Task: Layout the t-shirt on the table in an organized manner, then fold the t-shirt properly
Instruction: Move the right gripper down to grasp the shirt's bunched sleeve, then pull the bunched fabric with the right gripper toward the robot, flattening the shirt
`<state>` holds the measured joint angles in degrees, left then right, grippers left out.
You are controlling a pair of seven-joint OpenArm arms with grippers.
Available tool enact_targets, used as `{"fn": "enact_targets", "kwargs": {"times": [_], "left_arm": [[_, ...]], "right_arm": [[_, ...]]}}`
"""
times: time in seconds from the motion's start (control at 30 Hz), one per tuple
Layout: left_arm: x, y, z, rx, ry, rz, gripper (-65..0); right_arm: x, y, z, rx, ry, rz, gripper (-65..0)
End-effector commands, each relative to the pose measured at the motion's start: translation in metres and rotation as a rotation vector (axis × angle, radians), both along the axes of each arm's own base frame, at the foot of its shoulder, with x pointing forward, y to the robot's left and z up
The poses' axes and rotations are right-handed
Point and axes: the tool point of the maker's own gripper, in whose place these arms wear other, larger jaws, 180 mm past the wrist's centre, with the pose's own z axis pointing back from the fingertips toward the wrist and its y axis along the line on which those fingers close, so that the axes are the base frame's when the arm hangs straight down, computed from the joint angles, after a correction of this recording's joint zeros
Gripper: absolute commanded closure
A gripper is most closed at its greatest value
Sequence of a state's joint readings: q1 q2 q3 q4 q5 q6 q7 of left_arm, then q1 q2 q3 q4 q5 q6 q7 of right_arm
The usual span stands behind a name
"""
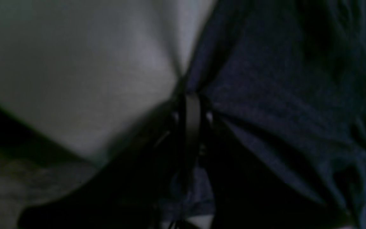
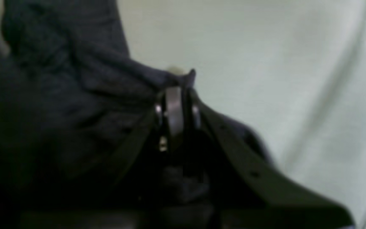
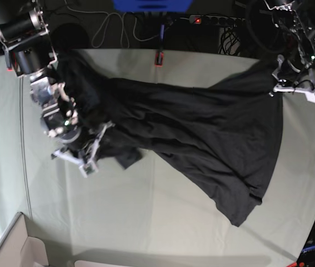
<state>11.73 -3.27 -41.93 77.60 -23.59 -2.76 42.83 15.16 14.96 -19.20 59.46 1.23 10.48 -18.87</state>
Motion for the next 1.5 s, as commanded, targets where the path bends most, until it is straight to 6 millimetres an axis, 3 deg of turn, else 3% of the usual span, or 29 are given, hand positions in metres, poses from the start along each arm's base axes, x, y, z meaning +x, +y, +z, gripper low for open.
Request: {"fn": "enact_targets", "kwargs": {"times": [0.0, 0.13, 0.37, 0.5, 0.73, 0.87, 0.93, 1.03, 1.13, 1.23, 1.33, 1.43, 1.47], "left_arm": [[-0.02, 0.017, -0.004, 0.042, 0.075, 0.038, 0.0], [-0.019, 0.022, 0.001, 0.055, 0.063, 0.046, 0.0], [0.001, 0.039, 0.043, 0.136, -0.04, 0.052, 0.0], [0.007, 0.041, 0.054, 0.156, -0.066, 0.045, 0.0], [0.006, 0.041, 0.054, 0.157, -0.063, 0.046, 0.0], [0.004, 0.041, 0.053, 0.157, -0.059, 0.046, 0.0], [0.004, 0.041, 0.053, 0.157, -0.059, 0.046, 0.0], [0.004, 0.041, 0.053, 0.157, -0.06, 0.046, 0.0], [0.005, 0.041, 0.053, 0.157, -0.062, 0.046, 0.0], [0.007, 0.04, 0.054, 0.155, -0.066, 0.047, 0.0], [0.007, 0.041, 0.054, 0.157, -0.066, 0.046, 0.0], [0.007, 0.041, 0.054, 0.158, -0.065, 0.046, 0.0], [0.007, 0.041, 0.054, 0.16, -0.068, 0.047, 0.0]], "right_arm": [[0.039, -0.008, 0.043, 0.018, -0.132, -0.023, 0.0], [0.086, -0.029, 0.104, 0.049, -0.253, -0.067, 0.0], [0.138, -0.05, 0.196, 0.094, -0.435, -0.108, 0.0], [0.155, -0.054, 0.221, 0.099, -0.47, -0.12, 0.0], [0.183, -0.079, 0.204, 0.139, -0.413, -0.199, 0.0], [0.187, -0.091, 0.192, 0.142, -0.366, -0.249, -0.7], [0.186, -0.093, 0.187, 0.139, -0.35, -0.254, -6.3], [0.184, -0.093, 0.181, 0.138, -0.338, -0.256, -21.8], [0.172, -0.094, 0.163, 0.127, -0.315, -0.253, -35.5], [0.159, -0.101, 0.157, 0.106, -0.326, -0.251, -42.8], [0.129, -0.112, 0.154, 0.094, -0.324, -0.28, -45.2], [0.08, -0.122, 0.151, 0.073, -0.324, -0.316, -45.2], [0.064, -0.116, 0.147, 0.068, -0.318, -0.309, -45.2]]}}
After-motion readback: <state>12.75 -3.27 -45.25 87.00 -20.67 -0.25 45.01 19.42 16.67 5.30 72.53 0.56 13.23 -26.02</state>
